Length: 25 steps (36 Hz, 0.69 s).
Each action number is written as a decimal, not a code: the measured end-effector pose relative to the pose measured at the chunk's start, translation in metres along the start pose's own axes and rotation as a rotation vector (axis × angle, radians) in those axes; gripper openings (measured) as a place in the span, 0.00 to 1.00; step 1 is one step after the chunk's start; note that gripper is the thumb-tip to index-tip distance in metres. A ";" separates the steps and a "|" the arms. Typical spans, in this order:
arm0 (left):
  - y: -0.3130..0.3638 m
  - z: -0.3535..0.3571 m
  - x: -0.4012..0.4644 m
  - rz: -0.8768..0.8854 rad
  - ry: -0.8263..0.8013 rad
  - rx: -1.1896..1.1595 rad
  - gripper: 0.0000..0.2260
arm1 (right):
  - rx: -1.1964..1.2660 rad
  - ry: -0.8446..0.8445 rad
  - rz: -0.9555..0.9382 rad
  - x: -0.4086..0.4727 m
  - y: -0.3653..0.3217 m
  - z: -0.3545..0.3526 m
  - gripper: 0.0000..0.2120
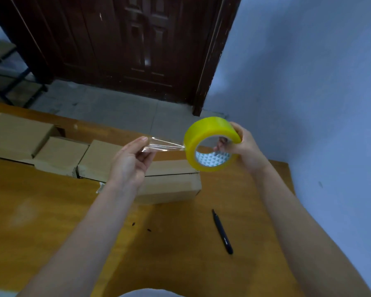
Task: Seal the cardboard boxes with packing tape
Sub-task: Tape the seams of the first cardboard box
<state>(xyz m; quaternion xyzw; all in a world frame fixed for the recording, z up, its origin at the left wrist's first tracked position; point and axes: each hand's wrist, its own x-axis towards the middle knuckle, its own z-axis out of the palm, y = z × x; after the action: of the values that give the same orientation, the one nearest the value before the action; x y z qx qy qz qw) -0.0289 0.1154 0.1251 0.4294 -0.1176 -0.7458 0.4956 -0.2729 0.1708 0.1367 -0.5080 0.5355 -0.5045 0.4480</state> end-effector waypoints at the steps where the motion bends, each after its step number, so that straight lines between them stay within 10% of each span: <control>1: 0.002 -0.003 0.004 -0.043 -0.007 0.013 0.05 | 0.059 -0.055 0.036 -0.002 0.000 0.000 0.16; 5: 0.003 -0.018 0.019 -0.134 0.013 0.116 0.05 | 0.036 -0.190 0.161 -0.008 -0.003 0.001 0.16; 18: 0.002 -0.065 0.028 0.035 0.098 0.377 0.05 | -1.412 -0.424 0.142 0.001 -0.002 -0.017 0.21; 25: -0.020 -0.074 0.034 0.110 0.091 0.471 0.04 | -1.357 -0.402 0.192 0.003 0.005 -0.023 0.29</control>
<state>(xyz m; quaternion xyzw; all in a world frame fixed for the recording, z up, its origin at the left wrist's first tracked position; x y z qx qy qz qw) 0.0101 0.1148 0.0505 0.5593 -0.2891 -0.6495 0.4264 -0.2968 0.1693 0.1335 -0.7084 0.6808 0.0849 0.1656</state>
